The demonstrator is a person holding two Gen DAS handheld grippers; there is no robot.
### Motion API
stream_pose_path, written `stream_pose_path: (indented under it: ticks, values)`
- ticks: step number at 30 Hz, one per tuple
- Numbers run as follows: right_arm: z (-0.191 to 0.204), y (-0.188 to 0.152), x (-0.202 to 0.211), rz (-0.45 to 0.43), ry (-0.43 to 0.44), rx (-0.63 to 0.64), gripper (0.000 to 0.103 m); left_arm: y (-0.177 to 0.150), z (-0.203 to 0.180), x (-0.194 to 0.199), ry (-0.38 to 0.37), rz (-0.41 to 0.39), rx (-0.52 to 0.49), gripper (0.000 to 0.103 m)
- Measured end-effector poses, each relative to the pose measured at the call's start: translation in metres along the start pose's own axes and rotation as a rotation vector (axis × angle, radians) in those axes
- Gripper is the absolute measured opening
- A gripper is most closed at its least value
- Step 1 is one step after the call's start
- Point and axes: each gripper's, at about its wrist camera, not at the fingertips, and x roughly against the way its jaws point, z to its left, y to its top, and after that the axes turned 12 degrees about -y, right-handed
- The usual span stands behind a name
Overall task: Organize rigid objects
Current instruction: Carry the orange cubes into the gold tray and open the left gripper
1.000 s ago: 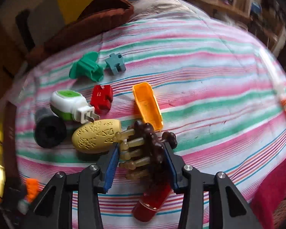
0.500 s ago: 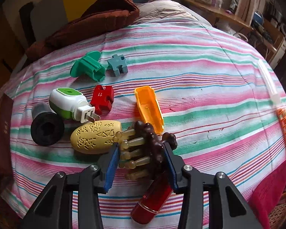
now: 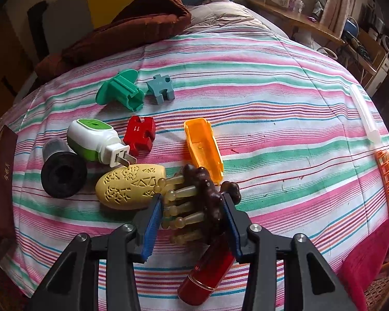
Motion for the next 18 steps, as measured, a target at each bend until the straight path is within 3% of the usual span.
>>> stream_pose_path:
  ticks: [5, 6, 7, 8, 9, 14, 18]
  values:
    - [0.000, 0.000, 0.000, -0.003, -0.003, 0.005, 0.045, 0.011, 0.016, -0.021, 0.041, 0.019, -0.014, 0.031]
    - [0.000, 0.000, 0.000, -0.003, -0.004, 0.006, 0.045, 0.016, 0.015, -0.024, 0.051, 0.019, -0.013, 0.035]
    - [0.001, 0.000, 0.000, -0.006, 0.001, 0.002, 0.045, 0.016, 0.017, -0.023, 0.069, 0.008, -0.007, 0.051]
    - [0.000, 0.000, -0.001, -0.006, 0.001, 0.002, 0.045, 0.014, 0.018, -0.017, 0.060, -0.023, -0.003, 0.060]
    - [0.000, 0.000, -0.001, -0.006, 0.002, 0.002, 0.045, 0.017, 0.021, -0.016, 0.047, -0.041, -0.002, 0.063]
    - [0.003, 0.000, 0.000, -0.014, -0.010, 0.014, 0.045, -0.001, 0.015, 0.024, 0.032, -0.127, 0.005, 0.065]
    - [0.004, 0.000, 0.001, -0.023, -0.019, 0.026, 0.045, -0.035, 0.000, 0.061, -0.012, -0.188, 0.031, 0.066]
